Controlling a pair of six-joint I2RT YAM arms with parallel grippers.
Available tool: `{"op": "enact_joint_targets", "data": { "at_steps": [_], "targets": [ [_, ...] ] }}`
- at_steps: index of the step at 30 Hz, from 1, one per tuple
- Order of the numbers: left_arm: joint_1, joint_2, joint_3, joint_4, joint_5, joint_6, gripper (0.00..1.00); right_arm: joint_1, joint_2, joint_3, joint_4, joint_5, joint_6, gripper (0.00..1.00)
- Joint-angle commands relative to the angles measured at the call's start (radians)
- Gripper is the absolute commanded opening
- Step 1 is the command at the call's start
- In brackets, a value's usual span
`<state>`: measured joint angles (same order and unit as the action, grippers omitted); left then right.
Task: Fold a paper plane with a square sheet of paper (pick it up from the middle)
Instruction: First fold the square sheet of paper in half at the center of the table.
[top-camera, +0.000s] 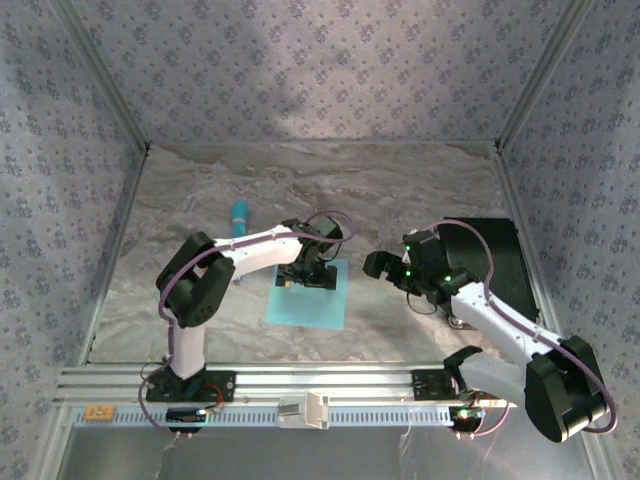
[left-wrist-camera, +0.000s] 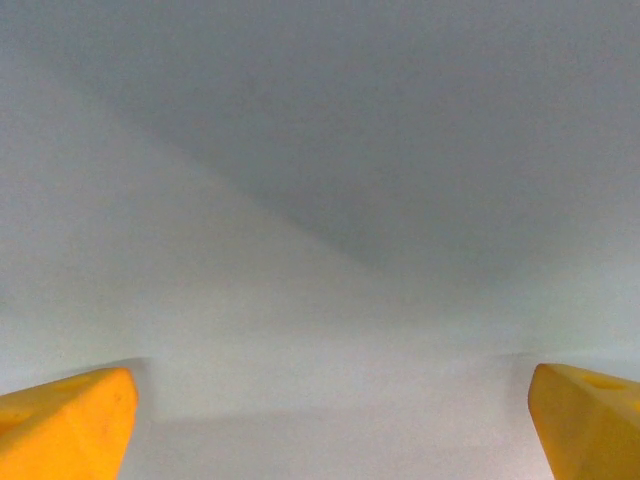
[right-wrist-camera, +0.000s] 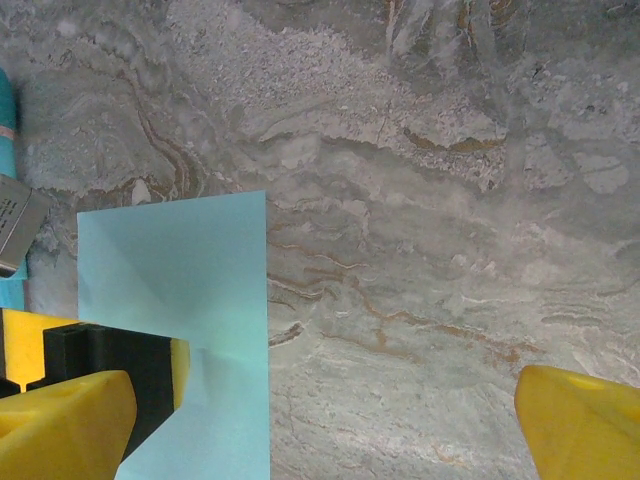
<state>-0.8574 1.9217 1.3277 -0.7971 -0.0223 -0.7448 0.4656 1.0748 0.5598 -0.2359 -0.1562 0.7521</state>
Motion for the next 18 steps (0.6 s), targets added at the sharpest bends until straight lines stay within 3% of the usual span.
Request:
{"op": "enact_joint_targets", "data": {
  "at_steps": [1,18],
  "targets": [
    [-0.002,0.034,0.022,-0.041,0.003,0.0,1.0,0.007,0.008,0.014,-0.015,0.027,0.014,0.99],
    [-0.002,0.108,-0.037,0.009,0.005,-0.001,0.99,0.01,0.007,0.015,-0.056,0.088,0.051,0.99]
  ]
}}
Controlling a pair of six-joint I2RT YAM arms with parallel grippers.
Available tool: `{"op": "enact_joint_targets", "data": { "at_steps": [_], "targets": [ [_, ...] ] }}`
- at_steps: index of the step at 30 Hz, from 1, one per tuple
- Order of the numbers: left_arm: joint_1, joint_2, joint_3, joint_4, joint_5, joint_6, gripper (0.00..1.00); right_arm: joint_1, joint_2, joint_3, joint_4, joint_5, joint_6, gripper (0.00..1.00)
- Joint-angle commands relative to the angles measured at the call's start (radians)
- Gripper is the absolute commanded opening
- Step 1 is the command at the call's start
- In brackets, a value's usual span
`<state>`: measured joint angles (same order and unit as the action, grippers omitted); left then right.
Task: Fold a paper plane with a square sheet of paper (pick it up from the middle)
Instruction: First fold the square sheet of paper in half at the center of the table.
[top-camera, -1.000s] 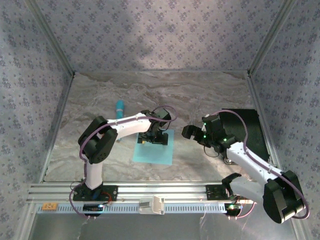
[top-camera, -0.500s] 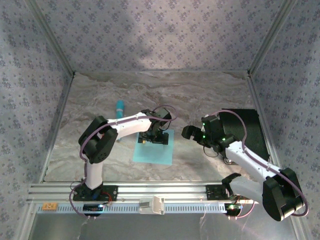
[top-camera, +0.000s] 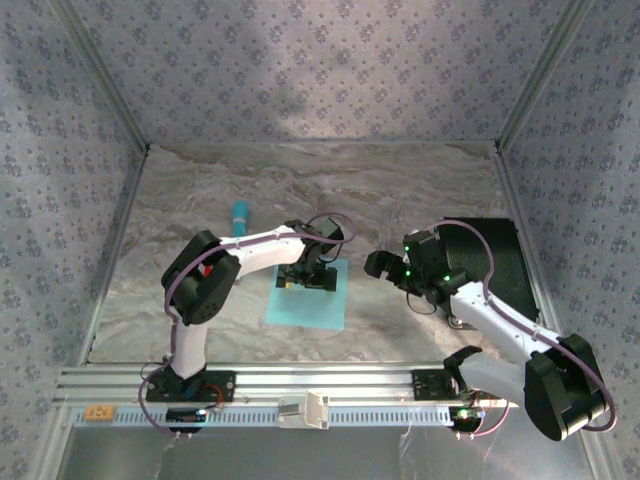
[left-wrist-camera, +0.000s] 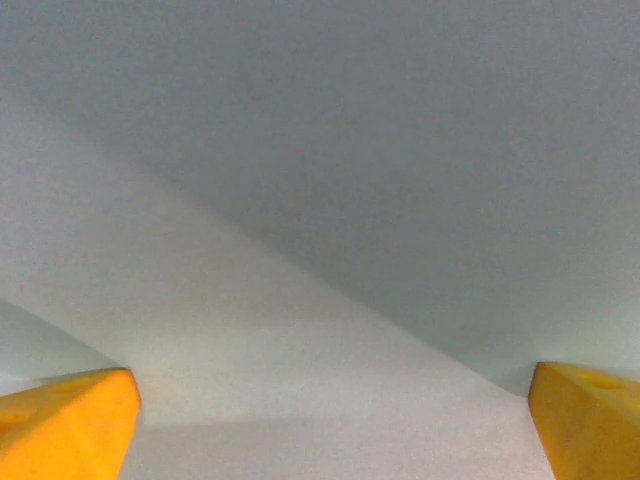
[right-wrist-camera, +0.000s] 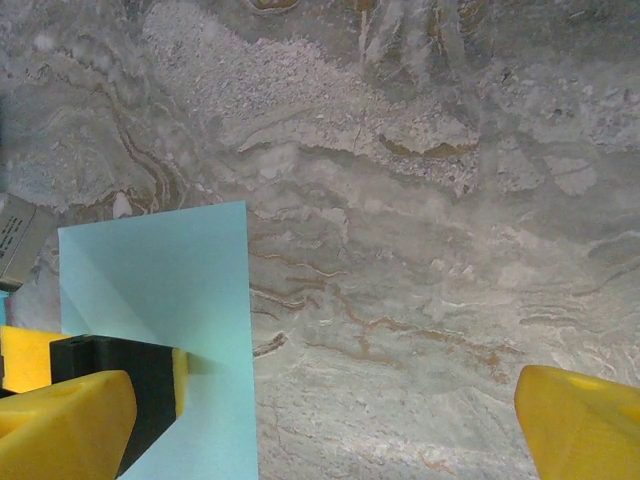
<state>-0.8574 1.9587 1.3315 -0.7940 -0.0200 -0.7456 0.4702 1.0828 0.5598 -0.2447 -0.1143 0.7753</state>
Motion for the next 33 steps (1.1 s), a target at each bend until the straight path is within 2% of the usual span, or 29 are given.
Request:
{"op": "enact_joint_targets", "data": {
  "at_steps": [1,4,20,23,26,29,31,33],
  "targets": [
    [-0.002,0.083,-0.04,0.005,0.006,0.002,0.99,0.006,0.0,0.018,-0.065,0.069,0.034,0.99],
    [-0.006,0.105,-0.045,0.009,0.012,0.0,0.99,0.007,-0.001,0.027,-0.102,0.114,0.047,0.99],
    [-0.022,0.099,-0.046,0.019,0.002,0.007,0.94,0.011,0.048,0.108,-0.229,0.125,0.081,0.99],
    [-0.025,0.078,-0.048,0.032,0.001,0.007,0.9,0.028,0.071,0.161,-0.309,0.201,0.121,0.99],
    [-0.028,0.055,-0.049,0.045,-0.002,0.011,0.83,0.063,0.083,0.205,-0.419,0.347,0.172,0.99],
    [-0.029,0.028,-0.054,0.058,-0.01,0.012,0.72,0.082,0.073,0.206,-0.399,0.362,0.163,0.99],
    [-0.028,0.014,-0.051,0.054,-0.033,0.014,0.7,0.087,0.063,0.181,-0.362,0.353,0.169,0.99],
    [-0.028,0.002,-0.049,0.053,-0.051,0.019,0.6,0.085,0.056,0.153,-0.322,0.353,0.195,0.99]
  ]
}}
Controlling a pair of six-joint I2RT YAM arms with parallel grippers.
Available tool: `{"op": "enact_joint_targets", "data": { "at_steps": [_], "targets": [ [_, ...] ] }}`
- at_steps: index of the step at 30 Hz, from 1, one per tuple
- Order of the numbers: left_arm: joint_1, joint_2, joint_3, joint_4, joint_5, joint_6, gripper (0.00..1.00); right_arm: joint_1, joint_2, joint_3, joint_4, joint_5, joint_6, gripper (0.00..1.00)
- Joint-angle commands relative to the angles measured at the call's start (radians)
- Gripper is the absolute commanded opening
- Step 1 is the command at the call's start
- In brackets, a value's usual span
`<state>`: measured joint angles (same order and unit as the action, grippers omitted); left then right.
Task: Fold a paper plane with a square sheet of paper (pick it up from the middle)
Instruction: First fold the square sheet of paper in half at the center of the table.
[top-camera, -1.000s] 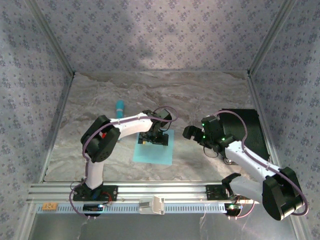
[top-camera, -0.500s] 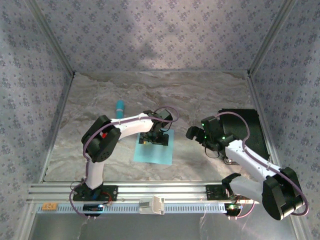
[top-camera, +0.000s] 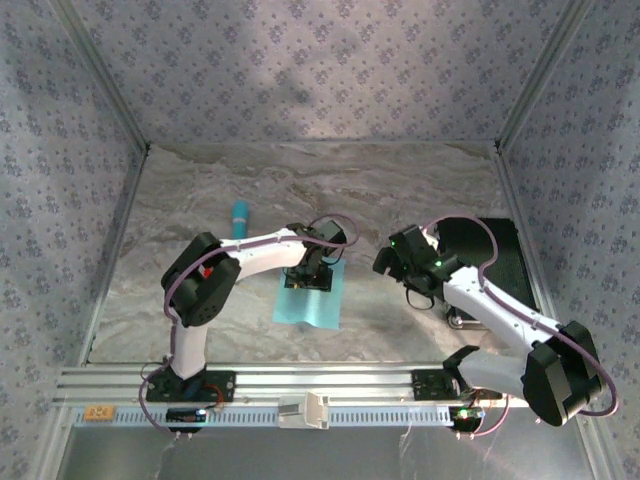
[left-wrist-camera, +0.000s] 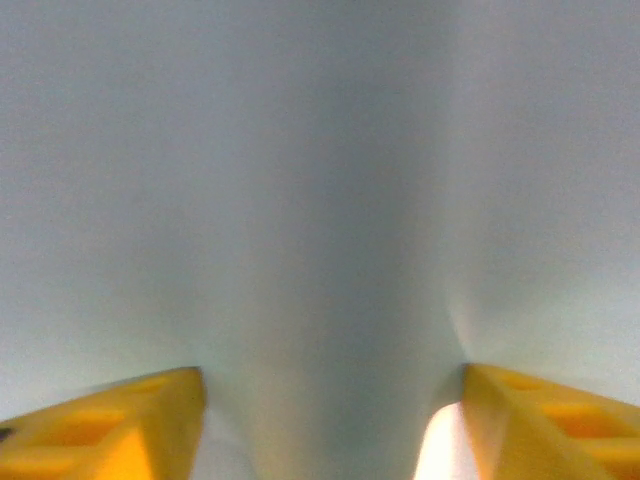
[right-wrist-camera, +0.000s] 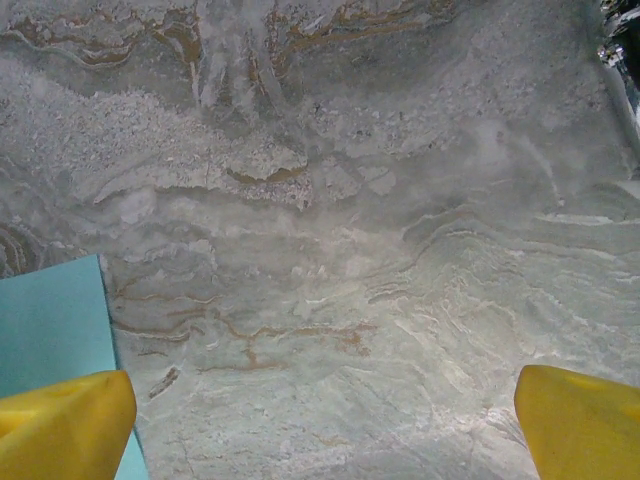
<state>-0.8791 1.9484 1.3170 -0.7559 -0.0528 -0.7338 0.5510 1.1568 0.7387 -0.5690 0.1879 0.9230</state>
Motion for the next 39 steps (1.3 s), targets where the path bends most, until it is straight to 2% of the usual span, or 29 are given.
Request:
{"op": "enact_joint_targets", "data": {
  "at_steps": [1,6,10,17,23,28,30,33,34,37,39],
  "targets": [
    [-0.006,0.003,-0.036,0.019,-0.022,0.007,0.59,0.006,-0.023,-0.043,0.028,0.044,0.038,0.99],
    [-0.012,-0.04,-0.037,0.025,-0.071,0.0,0.53,0.006,-0.066,-0.083,0.074,0.028,0.002,0.98],
    [-0.013,-0.051,-0.032,0.018,-0.1,0.004,0.43,-0.002,-0.112,-0.105,0.08,0.036,0.006,0.97],
    [-0.011,-0.114,-0.051,0.071,-0.075,-0.011,0.4,-0.017,-0.187,-0.173,0.197,-0.059,-0.041,0.93],
    [0.059,-0.199,-0.122,0.272,0.178,-0.057,0.4,-0.067,-0.243,-0.2,0.271,-0.123,-0.103,0.93],
    [0.143,-0.24,-0.219,0.557,0.453,-0.148,0.4,-0.103,-0.253,-0.172,0.266,-0.117,-0.079,0.96],
    [0.153,-0.239,-0.229,0.626,0.51,-0.169,0.4,-0.116,-0.264,-0.185,0.295,-0.139,-0.086,0.96],
    [0.163,-0.223,-0.252,0.71,0.562,-0.21,0.4,-0.148,-0.29,-0.215,0.362,-0.27,-0.19,0.96],
    [0.168,-0.212,-0.267,0.752,0.585,-0.241,0.4,-0.154,-0.301,-0.227,0.366,-0.261,-0.179,0.96],
    [0.178,-0.178,-0.333,0.992,0.683,-0.351,0.41,-0.179,-0.322,-0.255,0.395,-0.305,-0.18,0.95],
    [0.17,-0.163,-0.329,0.988,0.691,-0.343,0.41,-0.195,-0.328,-0.261,0.395,-0.332,-0.175,0.94]
  ]
}}
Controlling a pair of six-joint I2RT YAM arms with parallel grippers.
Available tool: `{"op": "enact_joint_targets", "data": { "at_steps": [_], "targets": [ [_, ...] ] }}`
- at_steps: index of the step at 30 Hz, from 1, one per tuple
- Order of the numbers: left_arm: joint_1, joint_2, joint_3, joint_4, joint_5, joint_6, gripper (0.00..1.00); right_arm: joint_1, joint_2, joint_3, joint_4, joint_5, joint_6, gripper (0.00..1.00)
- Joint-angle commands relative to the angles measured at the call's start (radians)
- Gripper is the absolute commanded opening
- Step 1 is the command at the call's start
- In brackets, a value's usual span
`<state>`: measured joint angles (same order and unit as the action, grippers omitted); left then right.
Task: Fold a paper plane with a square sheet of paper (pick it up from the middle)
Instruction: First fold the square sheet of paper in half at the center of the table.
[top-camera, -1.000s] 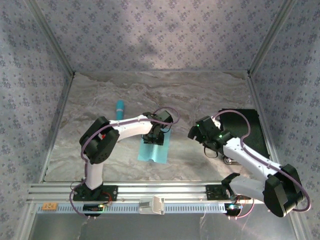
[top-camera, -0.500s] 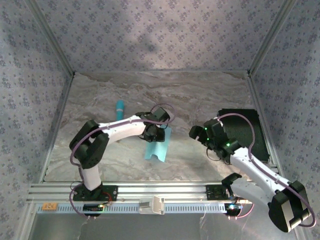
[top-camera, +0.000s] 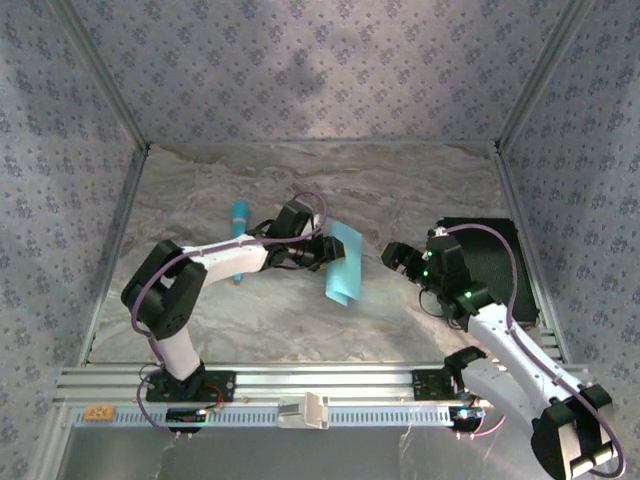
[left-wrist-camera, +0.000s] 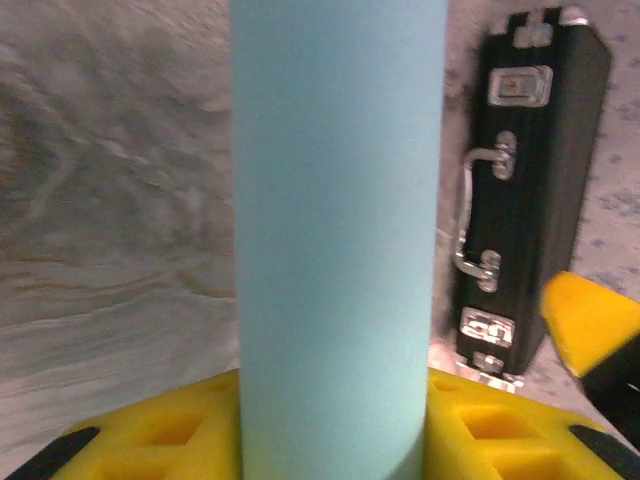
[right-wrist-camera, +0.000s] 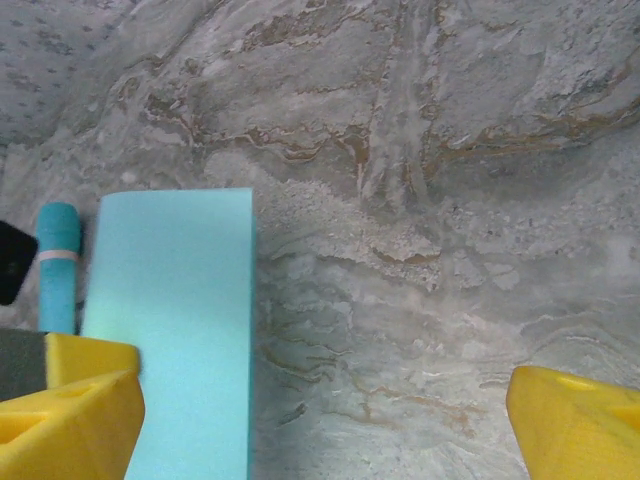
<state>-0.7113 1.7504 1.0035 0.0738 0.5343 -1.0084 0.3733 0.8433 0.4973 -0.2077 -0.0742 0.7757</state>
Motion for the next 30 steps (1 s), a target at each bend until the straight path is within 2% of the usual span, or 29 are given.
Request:
{"op": "enact_joint_targets", "data": {
  "at_steps": [1,9,20,25,27,30],
  "targets": [
    [-0.001,0.039,-0.014,0.143,0.099,-0.057,0.41,-0.023,-0.016,-0.022,0.032,-0.078,-0.025,0.94],
    [-0.002,0.06,-0.024,-0.003,0.008,0.044,0.42,-0.06,0.027,-0.024,0.018,-0.157,0.012,0.94],
    [-0.007,0.089,-0.078,0.024,-0.079,0.026,0.42,-0.053,0.14,0.004,0.077,-0.27,-0.003,0.81],
    [-0.006,0.11,-0.07,-0.001,-0.108,0.039,0.42,-0.051,0.178,0.041,-0.011,-0.227,-0.035,0.76],
    [-0.007,0.106,-0.071,-0.01,-0.127,0.04,0.43,-0.048,0.171,0.045,-0.019,-0.205,-0.021,0.78],
    [-0.013,0.092,-0.065,-0.058,-0.172,0.055,0.45,-0.014,0.136,0.059,-0.045,-0.104,-0.025,0.82]
  ]
}}
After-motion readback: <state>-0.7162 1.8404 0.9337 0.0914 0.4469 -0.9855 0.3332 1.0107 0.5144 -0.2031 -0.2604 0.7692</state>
